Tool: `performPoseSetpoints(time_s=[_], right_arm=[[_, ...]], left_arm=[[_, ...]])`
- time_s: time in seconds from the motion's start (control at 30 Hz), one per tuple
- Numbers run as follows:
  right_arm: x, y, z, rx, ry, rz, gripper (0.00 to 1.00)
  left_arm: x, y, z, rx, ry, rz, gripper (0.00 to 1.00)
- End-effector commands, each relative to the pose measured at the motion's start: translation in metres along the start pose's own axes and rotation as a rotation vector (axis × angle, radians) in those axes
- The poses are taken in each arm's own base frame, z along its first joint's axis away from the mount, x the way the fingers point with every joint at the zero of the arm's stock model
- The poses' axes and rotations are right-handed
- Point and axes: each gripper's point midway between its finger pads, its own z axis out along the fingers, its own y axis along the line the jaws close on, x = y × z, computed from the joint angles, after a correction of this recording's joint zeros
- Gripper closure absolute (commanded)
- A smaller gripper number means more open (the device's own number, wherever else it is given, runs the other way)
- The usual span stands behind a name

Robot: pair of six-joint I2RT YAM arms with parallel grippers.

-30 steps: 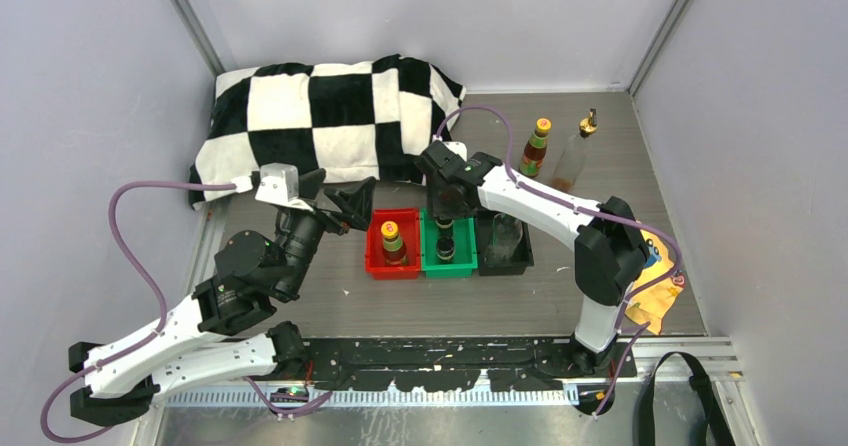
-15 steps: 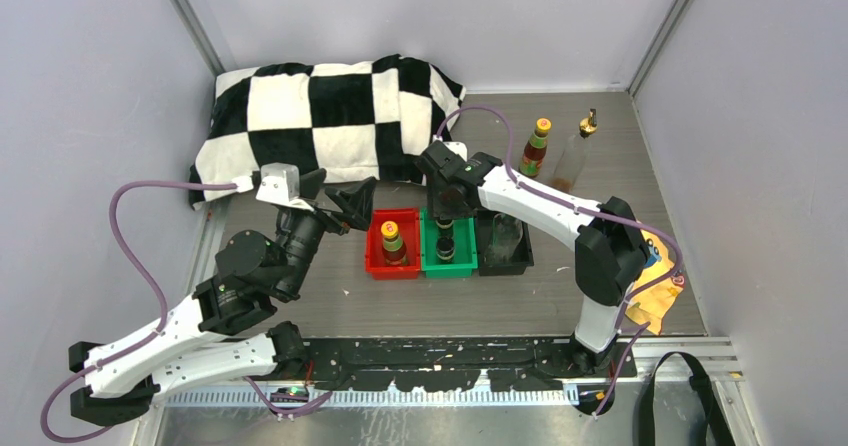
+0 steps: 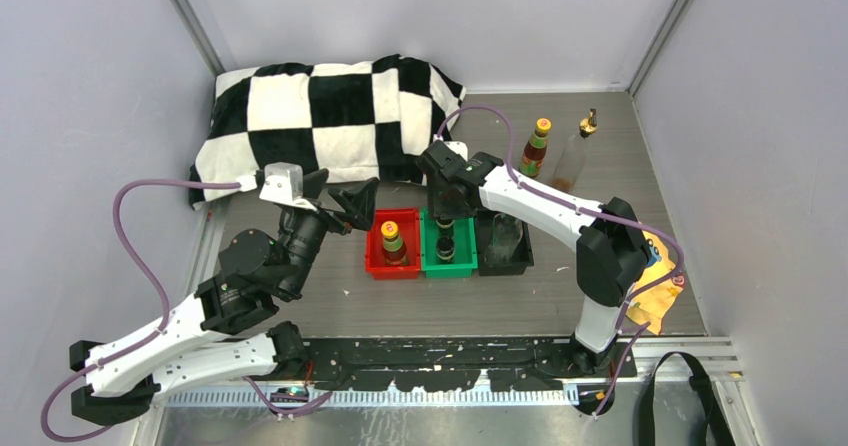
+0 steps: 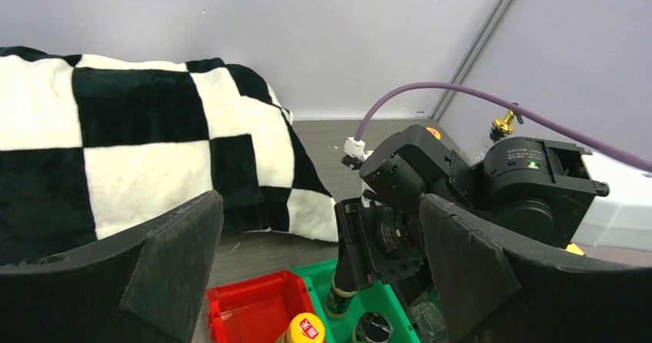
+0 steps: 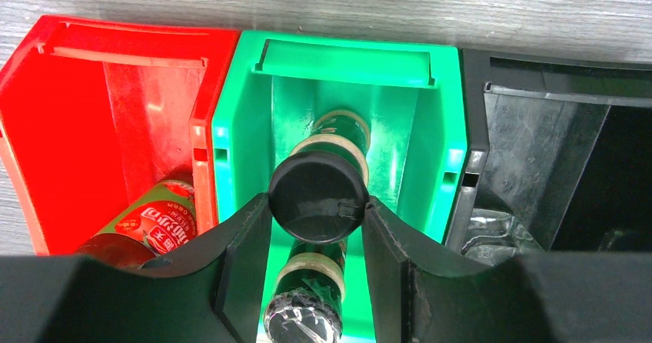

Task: Organize the condiment bottles
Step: Place the bottle in the storage box.

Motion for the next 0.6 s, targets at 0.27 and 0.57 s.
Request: performPoseSetpoints(time_s=[0.27, 0.57], right_arm=[[-0.0102, -0.0015, -0.0156, -0.024, -0.048, 0.020, 0.47], [-0.0090, -0.0004, -0.0145, -0.028, -0.040, 0.016, 0.40]], left_arm=[[-0.0147, -0.0037, -0.0009, 0.015, -0.035, -0.043, 0.00], [-0.0144, -0.0022, -0.0013, 0.010, -0.035, -0.042, 0.00]])
